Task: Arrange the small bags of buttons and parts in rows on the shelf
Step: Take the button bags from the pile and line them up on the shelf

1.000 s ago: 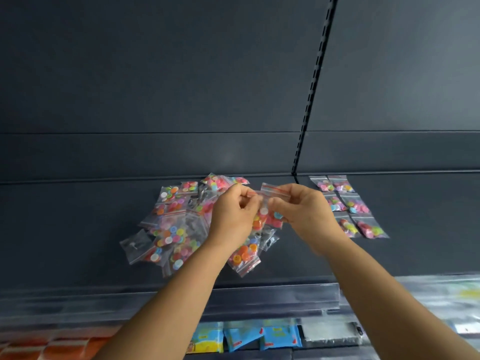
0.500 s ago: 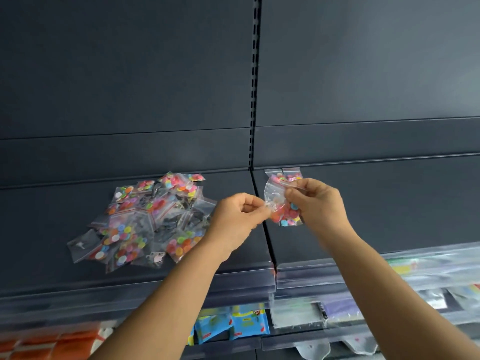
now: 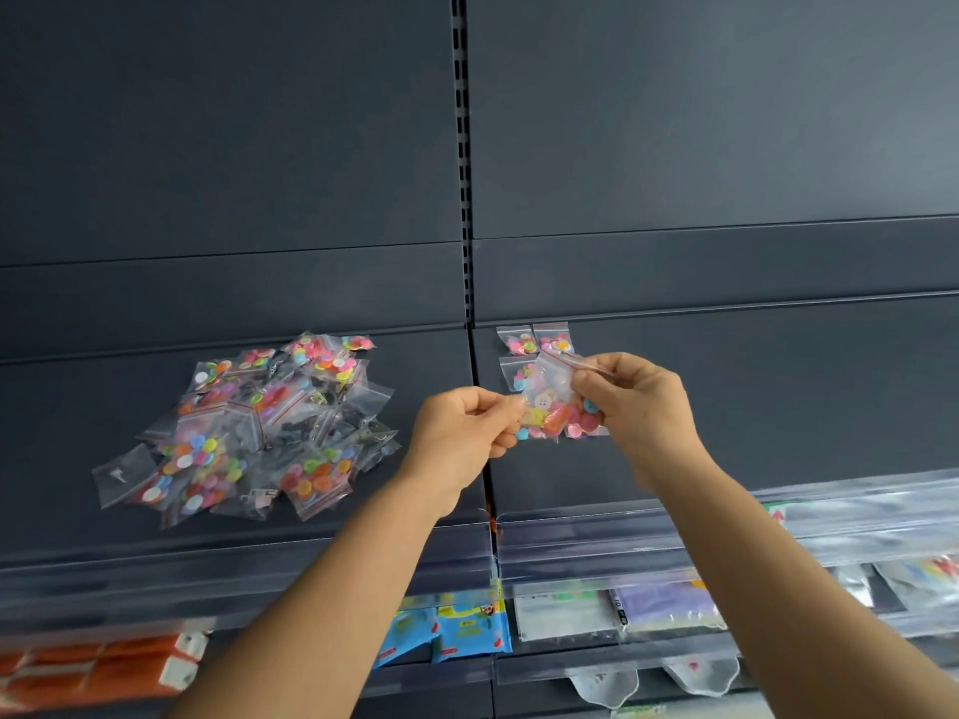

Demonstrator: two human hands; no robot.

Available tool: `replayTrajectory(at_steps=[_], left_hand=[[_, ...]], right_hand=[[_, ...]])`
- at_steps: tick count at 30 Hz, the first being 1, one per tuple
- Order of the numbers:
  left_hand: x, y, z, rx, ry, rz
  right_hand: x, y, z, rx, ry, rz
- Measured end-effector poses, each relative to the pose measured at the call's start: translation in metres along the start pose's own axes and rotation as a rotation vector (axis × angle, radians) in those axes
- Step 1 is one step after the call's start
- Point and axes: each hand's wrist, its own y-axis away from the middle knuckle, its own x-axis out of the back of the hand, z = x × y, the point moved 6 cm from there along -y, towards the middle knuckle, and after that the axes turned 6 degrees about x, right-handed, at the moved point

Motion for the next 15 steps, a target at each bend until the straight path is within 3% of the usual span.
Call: replayTrajectory(at_steps=[9, 15], left_hand=[[-0.020, -0.005, 0.009, -0.144, -0.268, 0.006], [-0.017, -0.007, -0.013, -0.070, -0.351, 0.070]], right_hand=[[0.008, -0.007, 0.008, 0.000, 0.071, -0.156], [0.034, -0.013, 0.028, -0.044, 0.270, -0.109]])
